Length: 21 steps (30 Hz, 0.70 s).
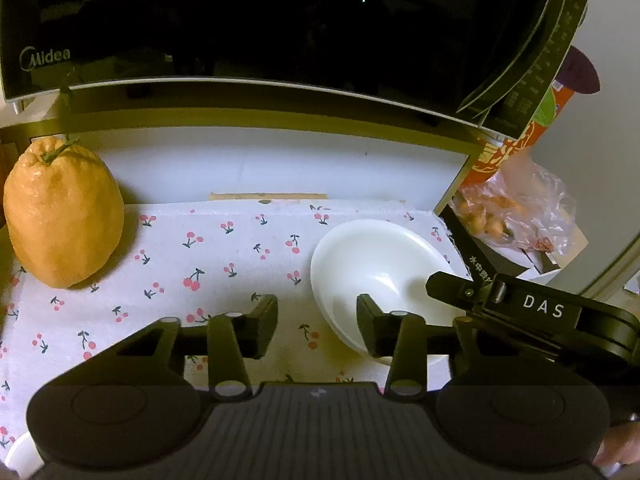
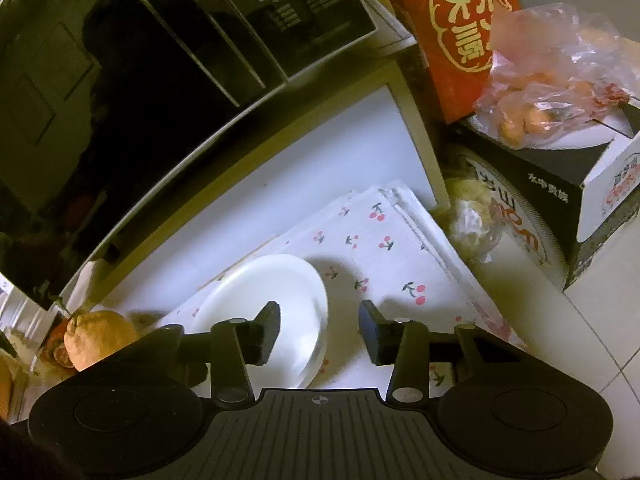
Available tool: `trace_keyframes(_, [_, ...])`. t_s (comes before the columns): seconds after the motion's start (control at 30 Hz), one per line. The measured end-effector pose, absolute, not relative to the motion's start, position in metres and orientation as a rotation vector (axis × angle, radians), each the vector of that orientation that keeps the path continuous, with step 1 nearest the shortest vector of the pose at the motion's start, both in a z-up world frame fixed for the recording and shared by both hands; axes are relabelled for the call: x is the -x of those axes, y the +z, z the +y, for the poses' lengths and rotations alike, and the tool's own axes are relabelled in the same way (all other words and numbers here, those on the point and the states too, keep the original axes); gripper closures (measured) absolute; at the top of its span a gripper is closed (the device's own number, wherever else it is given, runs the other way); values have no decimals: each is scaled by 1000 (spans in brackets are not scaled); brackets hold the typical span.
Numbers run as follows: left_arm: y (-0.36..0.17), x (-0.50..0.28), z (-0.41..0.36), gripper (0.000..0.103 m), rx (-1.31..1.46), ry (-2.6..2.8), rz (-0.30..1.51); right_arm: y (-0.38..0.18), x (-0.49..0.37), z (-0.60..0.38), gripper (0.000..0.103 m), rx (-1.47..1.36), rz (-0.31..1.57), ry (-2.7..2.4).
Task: Organize plates and bowls
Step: 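Close both grippers on the rim of the small white bowl, then lift the small white bowl with both grippers and carry it over the nested bowls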
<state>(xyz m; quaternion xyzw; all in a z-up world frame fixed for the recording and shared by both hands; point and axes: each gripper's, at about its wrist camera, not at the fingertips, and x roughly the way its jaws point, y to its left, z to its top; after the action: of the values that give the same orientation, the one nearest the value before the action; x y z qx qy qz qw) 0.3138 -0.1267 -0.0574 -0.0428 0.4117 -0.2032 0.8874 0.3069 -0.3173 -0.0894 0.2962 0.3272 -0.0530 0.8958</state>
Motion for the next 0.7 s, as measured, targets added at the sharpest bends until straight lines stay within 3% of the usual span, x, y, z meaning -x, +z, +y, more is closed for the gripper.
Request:
trace_keyframes(0.27, [-64,-315,-132,88,114,-461,876,-94,-309,-313,84,-613,696,-86])
trace_keyframes(0.7, [-61,-309,-130,89,120,-466,863,-86,-305,-314,85,-615,684,-88])
